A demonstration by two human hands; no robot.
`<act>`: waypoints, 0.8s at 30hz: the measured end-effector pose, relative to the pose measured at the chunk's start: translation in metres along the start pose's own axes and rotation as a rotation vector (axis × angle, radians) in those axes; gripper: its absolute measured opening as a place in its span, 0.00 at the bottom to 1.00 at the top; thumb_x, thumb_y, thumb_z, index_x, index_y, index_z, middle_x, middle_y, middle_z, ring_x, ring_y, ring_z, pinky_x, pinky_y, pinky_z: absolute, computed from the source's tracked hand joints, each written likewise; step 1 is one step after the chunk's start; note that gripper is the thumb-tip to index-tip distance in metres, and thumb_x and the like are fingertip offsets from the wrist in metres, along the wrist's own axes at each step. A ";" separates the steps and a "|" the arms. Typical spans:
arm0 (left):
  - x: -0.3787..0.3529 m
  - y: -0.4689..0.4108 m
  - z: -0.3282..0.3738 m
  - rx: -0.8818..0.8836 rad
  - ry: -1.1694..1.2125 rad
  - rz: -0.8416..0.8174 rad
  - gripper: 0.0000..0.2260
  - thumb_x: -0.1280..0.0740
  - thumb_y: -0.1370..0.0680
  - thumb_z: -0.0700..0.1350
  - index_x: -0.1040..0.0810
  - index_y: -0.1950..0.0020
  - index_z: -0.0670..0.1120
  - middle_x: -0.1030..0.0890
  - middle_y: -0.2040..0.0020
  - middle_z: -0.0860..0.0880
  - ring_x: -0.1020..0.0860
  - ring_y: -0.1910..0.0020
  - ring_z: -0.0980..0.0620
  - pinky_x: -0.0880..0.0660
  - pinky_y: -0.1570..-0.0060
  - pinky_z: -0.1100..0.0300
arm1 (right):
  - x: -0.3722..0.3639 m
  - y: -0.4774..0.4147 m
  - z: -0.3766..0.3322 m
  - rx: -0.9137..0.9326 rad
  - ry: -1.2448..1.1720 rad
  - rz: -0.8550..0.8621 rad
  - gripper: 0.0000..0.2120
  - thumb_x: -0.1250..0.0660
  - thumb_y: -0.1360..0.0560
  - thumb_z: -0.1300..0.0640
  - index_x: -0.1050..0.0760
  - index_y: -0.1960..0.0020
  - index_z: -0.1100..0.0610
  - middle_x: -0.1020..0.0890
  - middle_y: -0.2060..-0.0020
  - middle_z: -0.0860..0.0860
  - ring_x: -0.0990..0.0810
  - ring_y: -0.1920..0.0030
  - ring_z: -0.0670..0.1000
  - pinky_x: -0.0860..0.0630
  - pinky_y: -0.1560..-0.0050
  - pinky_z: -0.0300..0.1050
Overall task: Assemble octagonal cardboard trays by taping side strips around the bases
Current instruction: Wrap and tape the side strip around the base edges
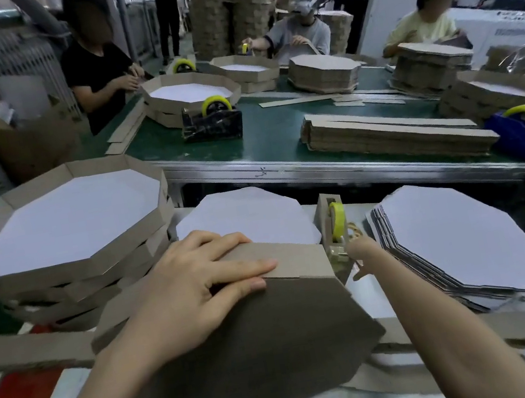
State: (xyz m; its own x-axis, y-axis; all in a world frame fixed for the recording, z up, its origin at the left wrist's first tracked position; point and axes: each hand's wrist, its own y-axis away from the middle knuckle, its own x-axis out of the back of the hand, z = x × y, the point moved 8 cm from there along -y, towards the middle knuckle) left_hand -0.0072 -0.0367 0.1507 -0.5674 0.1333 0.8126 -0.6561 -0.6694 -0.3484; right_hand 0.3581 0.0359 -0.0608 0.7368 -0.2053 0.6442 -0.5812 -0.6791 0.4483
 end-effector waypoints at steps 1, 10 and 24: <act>-0.001 -0.002 0.000 0.009 -0.007 0.002 0.15 0.45 0.27 0.67 0.25 0.43 0.74 0.35 0.40 0.74 0.33 0.40 0.62 0.40 0.42 0.72 | -0.003 -0.007 0.003 -0.011 -0.010 -0.010 0.18 0.42 0.19 0.64 0.31 0.29 0.65 0.25 0.34 0.62 0.23 0.37 0.62 0.21 0.42 0.57; -0.006 -0.016 -0.004 0.038 -0.038 0.022 0.14 0.45 0.26 0.66 0.24 0.44 0.73 0.31 0.40 0.72 0.31 0.41 0.62 0.36 0.42 0.68 | -0.021 -0.037 0.015 -0.253 -0.485 -0.055 0.12 0.41 0.19 0.67 0.33 0.37 0.65 0.22 0.50 0.61 0.19 0.55 0.58 0.19 0.52 0.55; -0.004 -0.012 -0.013 0.059 0.003 0.109 0.13 0.42 0.26 0.65 0.22 0.44 0.71 0.22 0.40 0.63 0.26 0.42 0.57 0.27 0.44 0.51 | -0.026 -0.011 0.073 -0.099 -0.951 0.253 0.09 0.34 0.23 0.59 0.21 0.53 0.65 0.17 0.57 0.56 0.20 0.56 0.51 0.24 0.56 0.43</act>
State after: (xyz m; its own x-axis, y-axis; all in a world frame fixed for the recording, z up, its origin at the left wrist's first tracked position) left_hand -0.0039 -0.0195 0.1456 -0.6352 0.0597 0.7700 -0.5602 -0.7219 -0.4062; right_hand 0.3702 -0.0023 -0.1278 0.5321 -0.8465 -0.0185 -0.7542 -0.4838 0.4440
